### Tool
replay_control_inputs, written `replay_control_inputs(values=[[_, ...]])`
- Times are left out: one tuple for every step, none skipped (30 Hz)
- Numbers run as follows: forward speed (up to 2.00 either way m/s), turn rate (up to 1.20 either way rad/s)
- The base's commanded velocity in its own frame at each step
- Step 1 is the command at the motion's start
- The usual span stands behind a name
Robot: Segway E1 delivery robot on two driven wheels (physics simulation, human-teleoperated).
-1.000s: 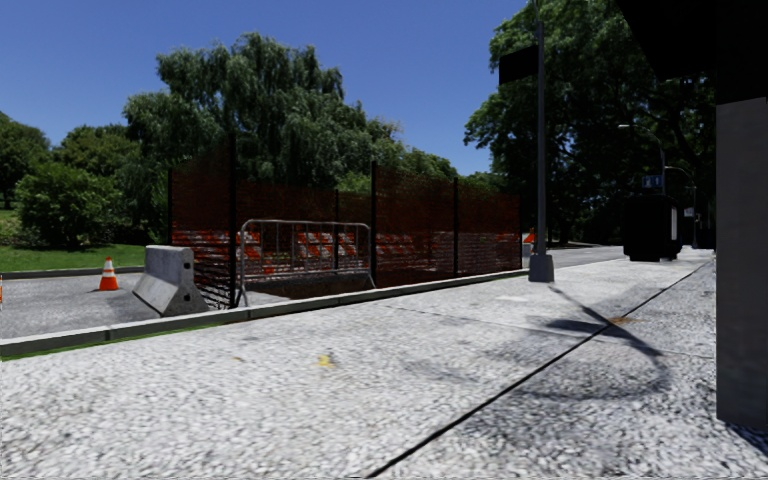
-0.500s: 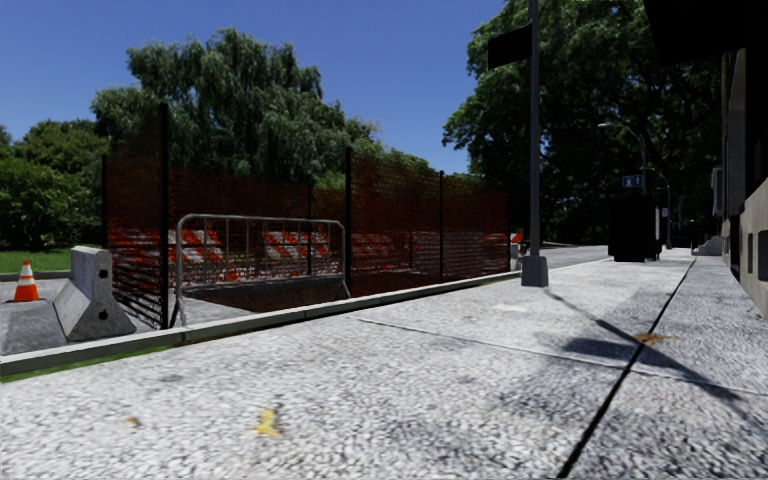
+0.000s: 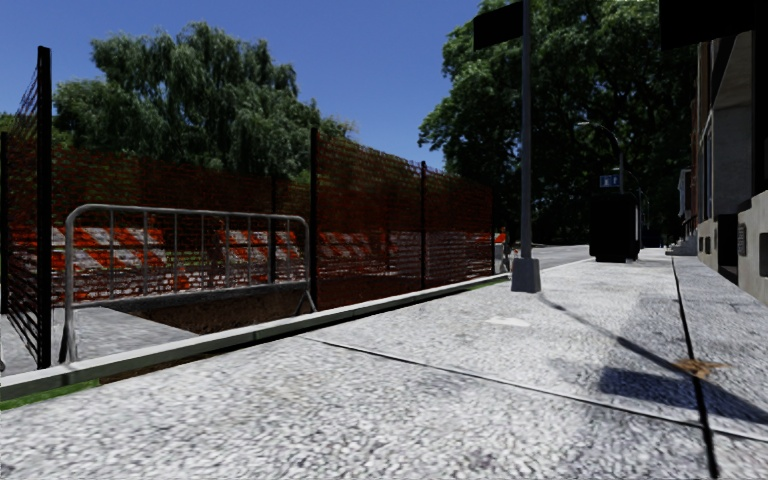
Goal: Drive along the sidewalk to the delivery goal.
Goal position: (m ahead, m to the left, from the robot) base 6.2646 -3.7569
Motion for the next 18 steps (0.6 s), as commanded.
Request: replay_control_inputs(values=[[1.59, -0.28], [1.58, -0.29], [1.57, -0.38], [1.56, -0.43], [1.55, -0.44], [1.55, -0.44], [1.55, -0.44], [1.54, -0.45], [1.53, -0.45], [1.53, -0.45], [1.53, -0.45], [1.53, -0.45], [1.53, -0.45], [1.53, -0.45], [1.53, -0.45], [1.53, -0.45], [1.53, -0.45], [1.53, -0.45]])
